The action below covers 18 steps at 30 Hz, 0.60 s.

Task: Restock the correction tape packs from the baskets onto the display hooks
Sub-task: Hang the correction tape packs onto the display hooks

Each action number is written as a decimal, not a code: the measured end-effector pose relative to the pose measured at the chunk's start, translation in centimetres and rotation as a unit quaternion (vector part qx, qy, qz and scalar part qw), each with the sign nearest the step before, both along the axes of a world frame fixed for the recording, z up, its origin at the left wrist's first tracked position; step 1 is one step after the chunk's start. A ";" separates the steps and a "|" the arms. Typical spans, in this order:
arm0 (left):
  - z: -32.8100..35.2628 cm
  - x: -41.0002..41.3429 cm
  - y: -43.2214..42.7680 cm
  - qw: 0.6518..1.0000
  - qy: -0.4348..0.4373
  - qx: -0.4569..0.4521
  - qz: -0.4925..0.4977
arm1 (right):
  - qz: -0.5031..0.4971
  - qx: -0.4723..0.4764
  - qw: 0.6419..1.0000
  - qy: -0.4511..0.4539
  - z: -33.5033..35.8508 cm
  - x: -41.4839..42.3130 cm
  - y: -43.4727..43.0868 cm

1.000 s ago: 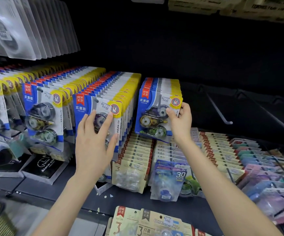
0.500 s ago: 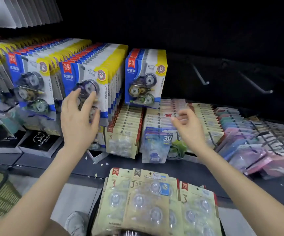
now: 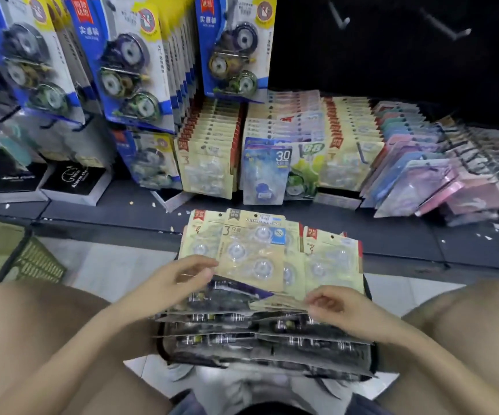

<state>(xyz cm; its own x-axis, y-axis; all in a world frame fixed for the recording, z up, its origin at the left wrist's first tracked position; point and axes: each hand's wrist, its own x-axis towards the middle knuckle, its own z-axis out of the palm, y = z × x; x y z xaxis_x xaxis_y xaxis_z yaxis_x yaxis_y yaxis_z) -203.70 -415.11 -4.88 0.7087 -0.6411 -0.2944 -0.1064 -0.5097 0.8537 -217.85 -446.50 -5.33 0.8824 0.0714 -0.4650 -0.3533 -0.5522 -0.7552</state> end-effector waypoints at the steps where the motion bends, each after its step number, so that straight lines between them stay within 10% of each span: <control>1: -0.5 -0.6 0.4 1.000 0.015 0.007 -0.006 | 0.014 0.020 1.000 0.009 0.0 -0.5 0.1; 18: 1.3 -0.5 -2.0 0.996 -0.055 0.003 0.063 | -0.014 -0.139 0.987 -0.078 2.2 0.7 -0.4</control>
